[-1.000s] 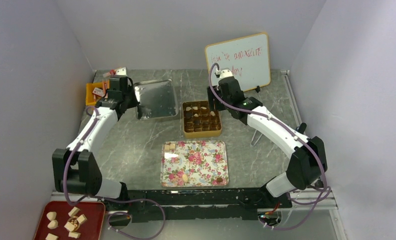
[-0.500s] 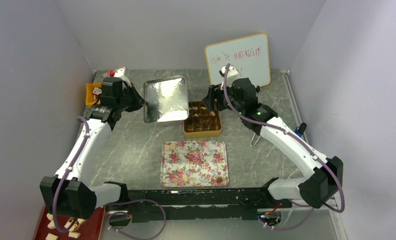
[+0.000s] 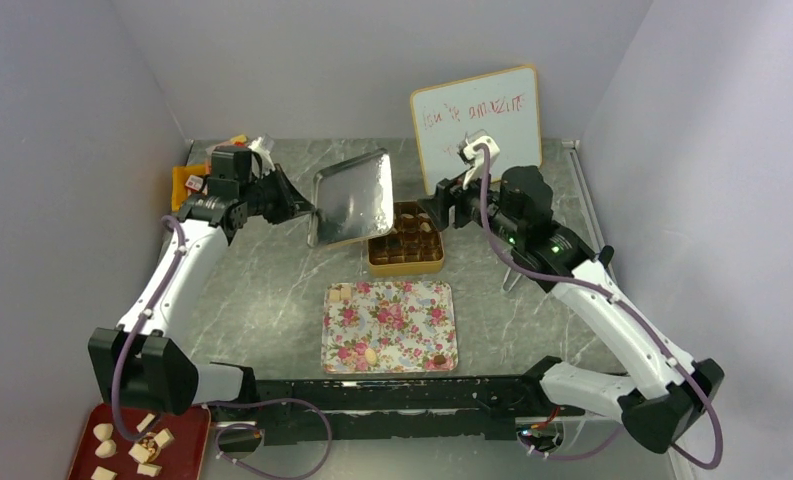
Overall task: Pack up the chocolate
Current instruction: Close the box lid on the packing box.
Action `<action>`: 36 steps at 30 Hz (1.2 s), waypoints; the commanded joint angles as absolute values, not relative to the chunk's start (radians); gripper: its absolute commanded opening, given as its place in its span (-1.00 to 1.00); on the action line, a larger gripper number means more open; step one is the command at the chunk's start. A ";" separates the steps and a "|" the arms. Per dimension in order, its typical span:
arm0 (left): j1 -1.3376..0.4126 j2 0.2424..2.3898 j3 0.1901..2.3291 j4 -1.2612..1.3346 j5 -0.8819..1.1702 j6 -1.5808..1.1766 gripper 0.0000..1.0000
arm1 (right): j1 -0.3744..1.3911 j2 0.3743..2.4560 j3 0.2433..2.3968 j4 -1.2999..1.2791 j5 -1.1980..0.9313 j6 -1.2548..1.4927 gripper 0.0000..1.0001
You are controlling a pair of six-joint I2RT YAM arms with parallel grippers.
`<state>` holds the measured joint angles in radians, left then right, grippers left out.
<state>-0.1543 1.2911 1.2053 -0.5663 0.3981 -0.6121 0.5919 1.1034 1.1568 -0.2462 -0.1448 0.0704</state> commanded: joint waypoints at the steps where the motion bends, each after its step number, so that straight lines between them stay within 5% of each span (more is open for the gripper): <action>1: -0.158 1.314 1.252 -0.582 0.527 -0.643 -0.90 | 0.598 1.040 1.137 -0.295 -0.087 -0.120 0.30; 36: -0.264 1.622 1.350 -0.594 0.776 -0.473 -0.90 | 0.861 1.008 1.196 -0.556 0.047 -0.694 0.34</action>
<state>-0.2466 1.6192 1.3029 -0.5896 0.7017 -0.5293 0.8352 1.0115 1.1847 -0.5701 -0.0063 -0.6052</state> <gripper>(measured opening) 0.059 0.674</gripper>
